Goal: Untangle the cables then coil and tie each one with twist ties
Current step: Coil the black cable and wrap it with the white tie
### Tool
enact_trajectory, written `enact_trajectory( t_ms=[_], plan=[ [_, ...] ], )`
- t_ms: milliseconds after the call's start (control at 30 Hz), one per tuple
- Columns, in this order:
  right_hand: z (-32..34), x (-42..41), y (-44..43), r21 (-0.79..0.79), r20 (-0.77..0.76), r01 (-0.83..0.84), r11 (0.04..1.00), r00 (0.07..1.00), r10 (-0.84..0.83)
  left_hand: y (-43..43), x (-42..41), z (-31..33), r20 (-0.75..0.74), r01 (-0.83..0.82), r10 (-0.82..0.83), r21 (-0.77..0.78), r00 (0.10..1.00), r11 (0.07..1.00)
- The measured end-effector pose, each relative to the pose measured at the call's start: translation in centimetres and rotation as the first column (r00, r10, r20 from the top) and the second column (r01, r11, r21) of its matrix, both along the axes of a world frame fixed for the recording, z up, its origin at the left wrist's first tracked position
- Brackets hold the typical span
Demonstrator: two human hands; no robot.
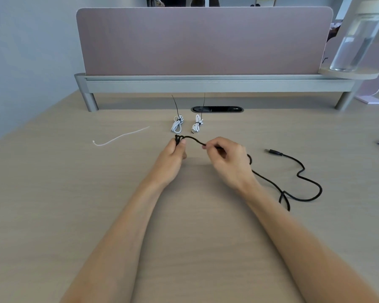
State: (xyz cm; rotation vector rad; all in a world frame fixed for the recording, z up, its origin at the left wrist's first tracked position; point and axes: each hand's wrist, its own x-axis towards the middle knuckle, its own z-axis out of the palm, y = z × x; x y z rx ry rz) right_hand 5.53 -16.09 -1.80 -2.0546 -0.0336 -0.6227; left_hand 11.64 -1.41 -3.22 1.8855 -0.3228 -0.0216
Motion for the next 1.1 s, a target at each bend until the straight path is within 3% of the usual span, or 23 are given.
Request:
enact_trajectory(
  t_ms=[67, 200, 333, 567, 767, 1100],
  plan=[
    [0.0, -0.3, 1.2, 0.023, 0.001, -0.087, 0.996, 0.996, 0.087, -0.3, -0.1, 0.3, -0.125, 0.039, -0.065, -0.196, 0.99, 0.98],
    [-0.6, -0.1, 1.8, -0.054, 0.048, -0.139, 0.989, 0.989, 0.141, -0.4, -0.4, 0.7, -0.239, 0.116, -0.203, -0.336, 0.95, 0.935],
    [-1.2, 0.4, 1.6, -0.132, 0.073, -0.114, 0.985, 0.989, 0.125, -0.5, -0.6, 0.6, -0.208, 0.138, -0.211, -0.318, 0.955, 0.938],
    [-1.3, 0.4, 1.7, -0.137, 0.085, -0.11, 0.984, 0.989, 0.122, -0.6, -0.7, 0.6, -0.176, 0.07, -0.141, -0.356, 0.974, 0.932],
    [-1.4, 0.2, 2.1, -0.033, 0.042, -0.148, 0.988, 0.988, 0.149, -0.8, -0.5, 0.6, -0.173, -0.009, -0.062, -0.382, 0.983, 0.924],
    [-2.5, 0.3, 2.3, -0.289, -0.076, -0.3, 0.909, 0.954, 0.291, 0.5, 0.3, 0.8, -0.265, -0.125, -0.099, -0.712, 0.959, 0.691]
  ],
)
